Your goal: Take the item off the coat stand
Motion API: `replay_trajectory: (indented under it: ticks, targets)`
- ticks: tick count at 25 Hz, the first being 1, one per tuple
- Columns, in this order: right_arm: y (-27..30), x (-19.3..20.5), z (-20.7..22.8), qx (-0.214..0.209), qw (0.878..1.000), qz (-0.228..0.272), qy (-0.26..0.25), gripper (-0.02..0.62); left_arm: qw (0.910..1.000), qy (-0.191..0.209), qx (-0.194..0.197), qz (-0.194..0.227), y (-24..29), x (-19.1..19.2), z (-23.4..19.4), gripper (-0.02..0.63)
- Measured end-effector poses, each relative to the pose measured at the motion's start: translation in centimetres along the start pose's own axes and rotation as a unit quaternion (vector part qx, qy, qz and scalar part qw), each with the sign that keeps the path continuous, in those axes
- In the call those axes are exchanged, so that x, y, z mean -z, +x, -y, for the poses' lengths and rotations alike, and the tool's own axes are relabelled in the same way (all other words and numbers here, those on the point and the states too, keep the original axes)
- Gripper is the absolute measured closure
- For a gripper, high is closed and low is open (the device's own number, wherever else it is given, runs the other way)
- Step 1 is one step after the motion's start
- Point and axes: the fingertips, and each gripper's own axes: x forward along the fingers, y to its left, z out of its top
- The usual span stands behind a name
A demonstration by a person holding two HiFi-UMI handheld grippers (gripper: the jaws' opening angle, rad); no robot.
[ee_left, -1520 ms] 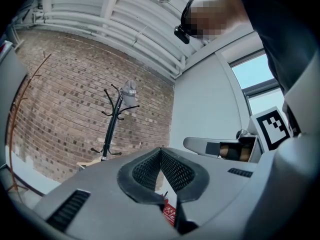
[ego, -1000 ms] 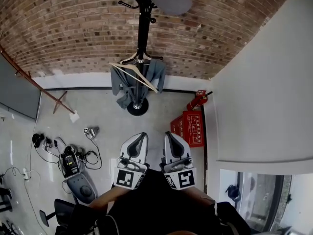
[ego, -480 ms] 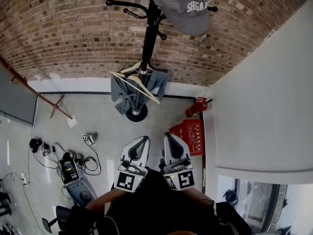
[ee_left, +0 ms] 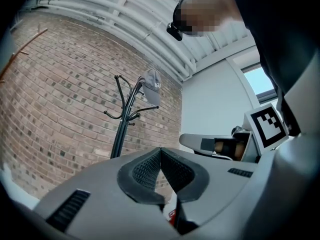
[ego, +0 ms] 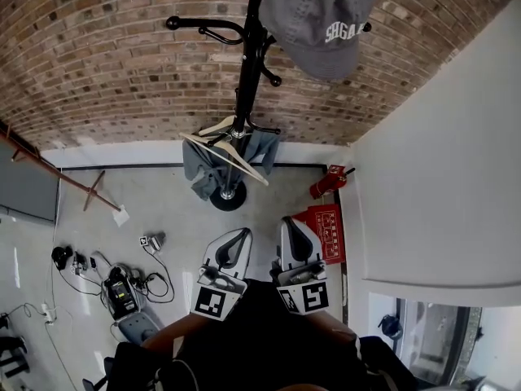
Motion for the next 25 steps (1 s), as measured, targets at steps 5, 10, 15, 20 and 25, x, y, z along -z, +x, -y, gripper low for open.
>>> replay_trajectory:
  ticks: [5, 10, 15, 20, 25]
  targets:
    - [2.2, 0.8, 1.3, 0.014, 1.0, -0.028, -0.001, 0.577, 1.0, -0.009, 0.001, 0.0, 1.4, -0.6, -2.1, 0.591]
    - [2.7, 1.8, 2.2, 0.003, 0.999, -0.038, 0.024, 0.576, 0.9996, -0.009, 0.01, 0.023, 3.6, -1.2, -2.0, 0.591]
    - [3.6, 0.9, 3.9, -0.025, 0.999, -0.021, 0.042, 0.576, 0.9992, -0.027, -0.019, 0.024, 6.0, -1.4, -1.6, 0.59]
    - [5.3, -0.1, 5.3, -0.054, 0.997, -0.035, 0.046, 0.575, 0.9993, 0.002, -0.025, 0.027, 7.8, -2.2, 0.1, 0.589]
    - [6.3, -1.3, 6.1, -0.094, 0.993, -0.041, 0.05, 0.575, 0.9986, 0.018, -0.048, 0.014, 8.6, -1.6, 0.4, 0.591]
